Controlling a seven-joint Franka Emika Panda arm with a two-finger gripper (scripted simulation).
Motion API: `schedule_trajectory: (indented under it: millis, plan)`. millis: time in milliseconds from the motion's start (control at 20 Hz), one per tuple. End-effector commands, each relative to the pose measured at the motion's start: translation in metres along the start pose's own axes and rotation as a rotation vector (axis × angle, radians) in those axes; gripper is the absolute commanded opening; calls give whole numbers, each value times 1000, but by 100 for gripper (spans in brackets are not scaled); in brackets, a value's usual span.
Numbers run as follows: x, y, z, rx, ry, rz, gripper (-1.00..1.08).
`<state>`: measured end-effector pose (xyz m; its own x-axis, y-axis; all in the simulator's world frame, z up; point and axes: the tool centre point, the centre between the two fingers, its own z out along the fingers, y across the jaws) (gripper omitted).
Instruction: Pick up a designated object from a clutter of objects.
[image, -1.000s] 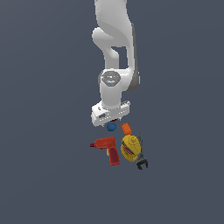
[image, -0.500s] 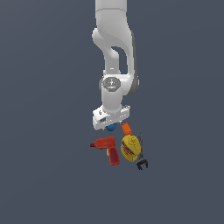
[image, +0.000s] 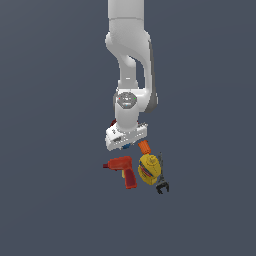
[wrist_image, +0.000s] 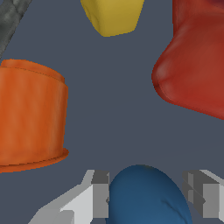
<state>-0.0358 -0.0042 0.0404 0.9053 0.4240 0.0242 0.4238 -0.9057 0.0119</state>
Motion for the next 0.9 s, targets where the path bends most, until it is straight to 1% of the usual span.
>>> schedule_trajectory:
  millis: [0,300,350,450,650,850]
  plan:
    - [-9,-5,10,12,-24,-1,-100]
    - [-9,-5,10,12,-24,-1,-100]
    - [0,0,0,0,-1,-1,-100]
    - [0,-1,-1,0,-1,-1,-100]
    - [2,-5,-8,0,-1,-1,-100]
    - [5,-13,-24,0,-2,-1,-100]
